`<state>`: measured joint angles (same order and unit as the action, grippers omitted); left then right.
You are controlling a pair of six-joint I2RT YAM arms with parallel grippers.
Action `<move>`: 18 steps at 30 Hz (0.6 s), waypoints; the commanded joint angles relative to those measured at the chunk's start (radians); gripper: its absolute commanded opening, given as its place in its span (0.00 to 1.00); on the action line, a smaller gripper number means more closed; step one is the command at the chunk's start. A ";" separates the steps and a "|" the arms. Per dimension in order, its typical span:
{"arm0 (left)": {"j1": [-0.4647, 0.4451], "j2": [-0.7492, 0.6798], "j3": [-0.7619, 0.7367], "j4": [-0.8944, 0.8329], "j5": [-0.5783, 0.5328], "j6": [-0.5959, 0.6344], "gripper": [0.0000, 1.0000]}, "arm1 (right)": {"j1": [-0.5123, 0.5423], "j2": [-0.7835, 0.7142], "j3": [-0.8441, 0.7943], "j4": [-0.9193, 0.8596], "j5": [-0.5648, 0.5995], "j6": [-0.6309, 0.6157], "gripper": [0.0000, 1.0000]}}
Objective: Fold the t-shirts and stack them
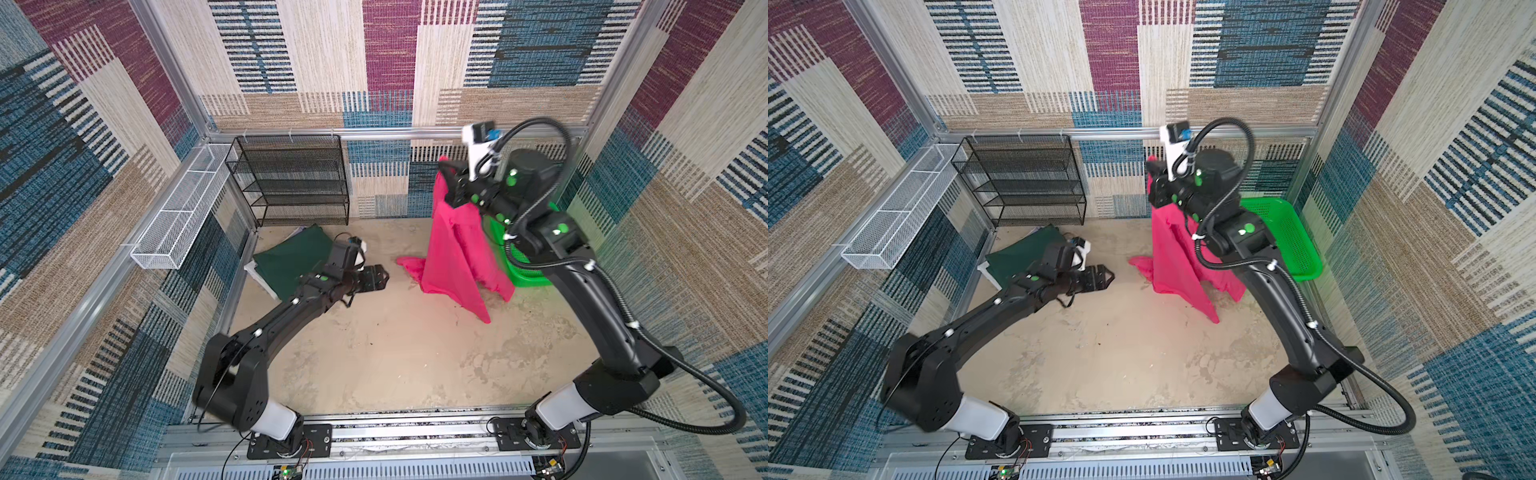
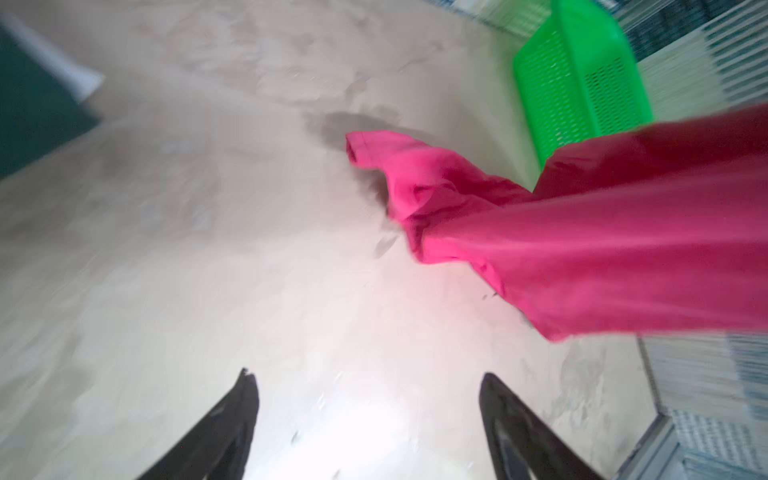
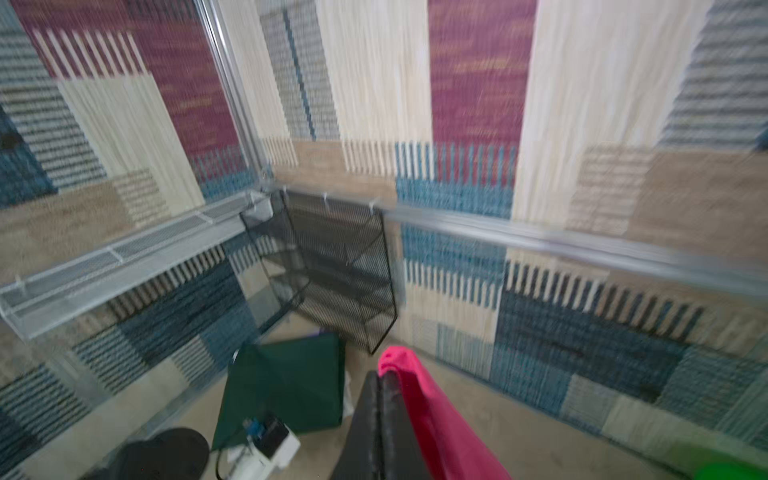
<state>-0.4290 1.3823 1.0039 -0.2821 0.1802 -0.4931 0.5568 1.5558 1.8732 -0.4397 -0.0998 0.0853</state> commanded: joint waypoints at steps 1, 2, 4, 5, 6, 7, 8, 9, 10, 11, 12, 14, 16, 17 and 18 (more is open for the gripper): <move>0.005 -0.201 -0.119 -0.070 -0.048 0.042 0.81 | 0.017 0.026 -0.154 0.253 -0.189 0.135 0.00; 0.004 -0.263 -0.148 -0.118 -0.044 0.050 0.81 | 0.031 0.061 -0.182 0.289 -0.222 0.162 0.00; 0.005 -0.365 -0.198 -0.165 -0.009 0.045 0.78 | 0.066 0.127 -0.213 0.339 -0.261 0.198 0.00; 0.004 -0.412 -0.216 -0.195 -0.011 0.035 0.76 | 0.086 0.160 -0.223 0.358 -0.269 0.214 0.00; 0.005 -0.462 -0.238 -0.223 -0.014 0.021 0.75 | 0.113 0.194 -0.239 0.389 -0.271 0.232 0.00; 0.004 -0.504 -0.257 -0.241 -0.021 0.005 0.74 | 0.133 0.220 -0.256 0.415 -0.277 0.248 0.00; 0.005 -0.545 -0.277 -0.259 -0.029 -0.015 0.74 | 0.147 0.242 -0.268 0.441 -0.286 0.265 0.00; 0.003 -0.584 -0.296 -0.278 -0.041 -0.033 0.74 | 0.161 0.268 -0.293 0.470 -0.299 0.288 0.00; 0.003 -0.611 -0.309 -0.299 -0.053 -0.049 0.73 | 0.170 0.289 -0.305 0.488 -0.312 0.305 0.00; 0.003 -0.634 -0.320 -0.319 -0.067 -0.065 0.72 | 0.179 0.312 -0.312 0.503 -0.326 0.319 0.00; 0.003 -0.655 -0.335 -0.336 -0.080 -0.080 0.72 | 0.188 0.335 -0.317 0.515 -0.345 0.332 0.06; 0.003 -0.673 -0.368 -0.341 -0.089 -0.097 0.72 | 0.203 0.363 -0.319 0.530 -0.362 0.338 0.44; 0.003 -0.659 -0.397 -0.320 -0.089 -0.105 0.71 | 0.208 0.366 -0.313 0.528 -0.345 0.332 0.57; 0.003 -0.641 -0.403 -0.303 -0.084 -0.104 0.70 | 0.208 0.359 -0.310 0.518 -0.323 0.325 0.62; 0.003 -0.614 -0.406 -0.279 -0.078 -0.103 0.70 | 0.207 0.341 -0.307 0.498 -0.277 0.308 0.68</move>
<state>-0.4271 0.7345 0.6125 -0.5835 0.1081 -0.5522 0.7624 1.9217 1.5532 -0.0132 -0.4145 0.3916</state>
